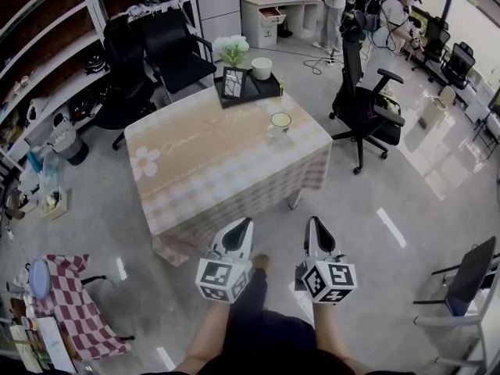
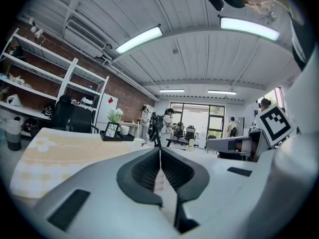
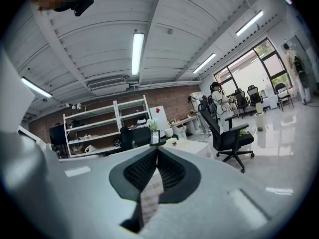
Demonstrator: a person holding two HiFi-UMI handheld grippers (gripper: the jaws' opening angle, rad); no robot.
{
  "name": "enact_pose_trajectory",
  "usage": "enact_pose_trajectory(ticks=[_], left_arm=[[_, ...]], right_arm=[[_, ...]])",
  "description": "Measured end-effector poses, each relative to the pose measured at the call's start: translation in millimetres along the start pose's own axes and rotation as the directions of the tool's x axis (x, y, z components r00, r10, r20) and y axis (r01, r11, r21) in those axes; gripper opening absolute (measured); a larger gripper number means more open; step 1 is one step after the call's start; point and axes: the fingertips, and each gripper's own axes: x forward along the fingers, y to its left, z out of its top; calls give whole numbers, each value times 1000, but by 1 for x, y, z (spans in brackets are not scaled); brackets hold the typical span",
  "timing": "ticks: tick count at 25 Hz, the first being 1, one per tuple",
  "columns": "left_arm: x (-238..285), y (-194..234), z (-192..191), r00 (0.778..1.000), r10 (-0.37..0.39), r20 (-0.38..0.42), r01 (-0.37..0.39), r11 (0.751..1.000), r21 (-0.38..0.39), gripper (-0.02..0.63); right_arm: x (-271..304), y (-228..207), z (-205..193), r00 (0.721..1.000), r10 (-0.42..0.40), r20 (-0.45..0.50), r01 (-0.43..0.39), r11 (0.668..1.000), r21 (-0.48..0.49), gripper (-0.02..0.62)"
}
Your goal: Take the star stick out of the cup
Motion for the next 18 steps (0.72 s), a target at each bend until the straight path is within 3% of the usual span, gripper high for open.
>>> enact_pose_trajectory(ticks=[18], left_arm=[[97,61,38,1000,-26,16,27,1000,-8,12]], right_arm=[[104,-22,28,999,-44,-4,44,999,-23,3]])
